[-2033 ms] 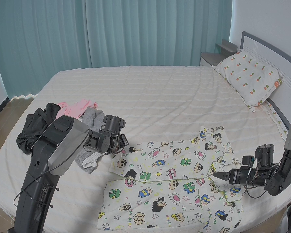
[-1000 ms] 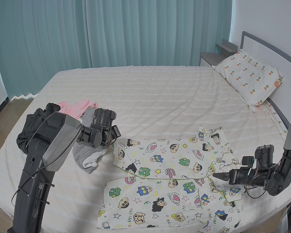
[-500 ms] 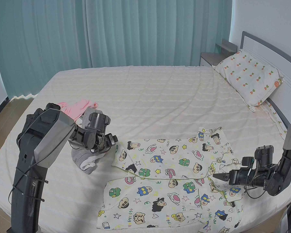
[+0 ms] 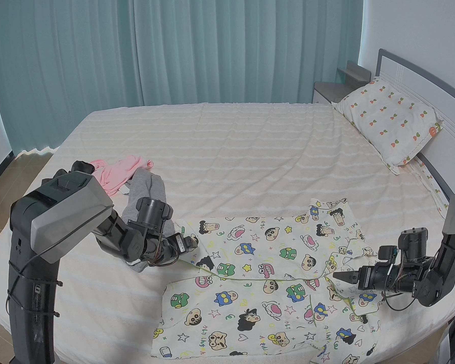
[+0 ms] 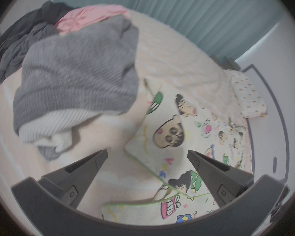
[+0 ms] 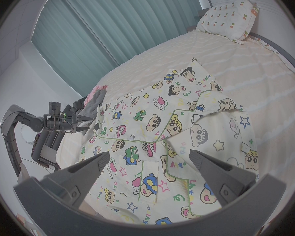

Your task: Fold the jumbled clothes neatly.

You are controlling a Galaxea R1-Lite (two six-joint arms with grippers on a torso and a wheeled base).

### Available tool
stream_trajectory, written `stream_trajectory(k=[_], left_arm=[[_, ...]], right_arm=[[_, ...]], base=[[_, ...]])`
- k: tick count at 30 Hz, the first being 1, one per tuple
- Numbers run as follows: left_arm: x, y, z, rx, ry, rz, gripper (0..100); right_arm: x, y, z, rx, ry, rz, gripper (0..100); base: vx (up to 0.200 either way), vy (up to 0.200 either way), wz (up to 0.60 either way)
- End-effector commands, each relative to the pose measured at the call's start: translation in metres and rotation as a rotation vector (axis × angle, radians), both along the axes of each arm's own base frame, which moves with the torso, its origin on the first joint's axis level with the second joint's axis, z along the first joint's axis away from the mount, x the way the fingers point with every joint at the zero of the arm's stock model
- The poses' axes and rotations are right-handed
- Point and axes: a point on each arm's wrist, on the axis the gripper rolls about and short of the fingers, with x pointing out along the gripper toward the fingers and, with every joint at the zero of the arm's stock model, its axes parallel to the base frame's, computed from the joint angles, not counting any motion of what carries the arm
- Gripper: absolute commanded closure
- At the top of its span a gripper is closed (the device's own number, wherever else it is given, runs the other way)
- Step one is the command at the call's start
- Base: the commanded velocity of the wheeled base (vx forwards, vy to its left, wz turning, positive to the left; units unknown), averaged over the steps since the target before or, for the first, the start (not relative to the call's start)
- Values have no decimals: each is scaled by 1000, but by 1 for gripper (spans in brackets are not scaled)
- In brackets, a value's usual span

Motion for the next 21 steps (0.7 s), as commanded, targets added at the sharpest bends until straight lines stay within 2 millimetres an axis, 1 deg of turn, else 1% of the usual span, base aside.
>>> stream_trajectory(k=[1,6,9,11,12,14,15,18,21], left_arm=[[-24,10,-19,61,-41,-123,0],[-25,7,-27,83,-36,-161,0],[-25,6,-36,129,-39,-213,0],[-25,6,-36,129,-39,-213,0],[-18,4,-38,145,-62,-230,0],[-16,3,-37,147,-73,-233,0],[-15,1,-35,157,-101,-251,0],[-13,1,-36,202,-124,-297,0],[-11,-5,-35,212,-144,-314,0]], right_arm=[[0,0,-1,0,4,3,0],[0,0,-1,-1,4,1,0],[0,1,-2,-1,7,3,0],[0,1,-2,-1,7,3,0],[-1,1,-2,-2,8,5,0],[-1,1,-2,-2,8,7,0],[-1,1,-1,-2,6,7,0],[-1,1,-2,-2,8,7,0],[-1,2,-2,-3,11,10,0]], base=[[0,0,0],[0,0,0],[0,0,0],[0,0,0],[0,0,0],[0,0,0],[0,0,0],[0,0,0],[0,0,0]])
